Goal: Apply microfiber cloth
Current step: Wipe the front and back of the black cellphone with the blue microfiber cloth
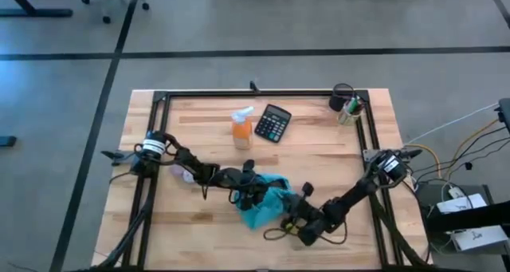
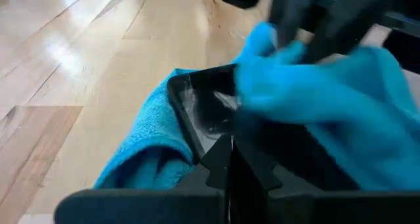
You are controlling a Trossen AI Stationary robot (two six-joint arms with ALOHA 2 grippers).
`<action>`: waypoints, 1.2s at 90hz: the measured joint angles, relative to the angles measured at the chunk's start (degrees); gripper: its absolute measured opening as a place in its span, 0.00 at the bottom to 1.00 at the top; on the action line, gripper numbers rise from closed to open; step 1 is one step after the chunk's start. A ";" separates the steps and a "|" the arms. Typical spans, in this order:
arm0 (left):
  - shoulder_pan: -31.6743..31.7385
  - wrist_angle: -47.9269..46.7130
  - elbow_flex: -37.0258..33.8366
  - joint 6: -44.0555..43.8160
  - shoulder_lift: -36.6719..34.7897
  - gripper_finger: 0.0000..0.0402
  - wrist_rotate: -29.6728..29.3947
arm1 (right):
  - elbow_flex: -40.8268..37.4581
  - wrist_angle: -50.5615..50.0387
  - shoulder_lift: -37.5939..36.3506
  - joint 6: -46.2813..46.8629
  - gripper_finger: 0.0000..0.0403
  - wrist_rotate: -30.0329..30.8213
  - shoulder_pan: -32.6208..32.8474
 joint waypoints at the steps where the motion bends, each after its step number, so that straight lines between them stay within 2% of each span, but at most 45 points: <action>1: 0.00 0.00 0.00 0.00 0.00 0.00 -0.01 | 0.00 -0.10 0.00 -0.01 0.00 -0.04 -0.32; 15: 0.00 -0.01 0.00 -0.26 0.00 0.00 -0.11 | -0.02 2.92 2.22 -1.85 0.00 -2.93 -3.57; 26: 0.02 -0.19 0.00 -1.91 0.00 0.00 -0.23 | -0.03 16.23 5.52 -8.57 0.00 -4.67 -3.90; 34: 0.02 -1.04 0.02 -2.21 0.00 0.00 -0.57 | -0.01 26.63 7.23 -15.68 0.00 -10.25 -3.55; 41: 0.02 -1.11 0.02 -2.31 0.00 0.00 -0.92 | 0.61 30.22 7.82 -17.31 0.00 -16.85 -3.19; 45: 0.02 -1.16 0.02 -2.16 0.00 0.00 -1.09 | 0.67 29.21 7.78 -16.64 0.00 -19.07 -2.89; 51: 0.02 -1.16 0.02 -1.73 0.00 0.00 -1.09 | 0.56 27.01 7.70 -14.49 0.00 -18.10 -2.56; 62: 0.06 -1.30 -0.14 -1.60 0.00 0.00 -1.41 | 0.10 21.79 7.14 -10.41 0.00 -11.31 -1.51; 69: 0.09 -1.29 -0.37 -1.58 0.00 0.00 -1.77 | -0.23 18.76 6.41 -8.89 0.00 -10.35 -0.97; 76: 0.11 -1.43 -0.47 -1.58 0.00 0.00 -1.75 | -0.40 16.55 5.84 -8.90 0.00 -12.75 -0.05; 86: 0.11 -1.42 -0.59 -1.66 0.00 0.00 -1.73 | -0.44 13.16 5.02 -7.06 0.00 -20.02 1.27; 100: 0.11 -1.42 -0.61 -1.66 0.00 0.00 -1.73 | -0.28 4.36 2.55 0.14 0.00 -22.71 4.72; 108: 0.09 -1.40 -0.61 -1.66 0.00 0.00 -1.79 | -0.29 -3.84 -1.03 1.71 0.00 -24.94 6.82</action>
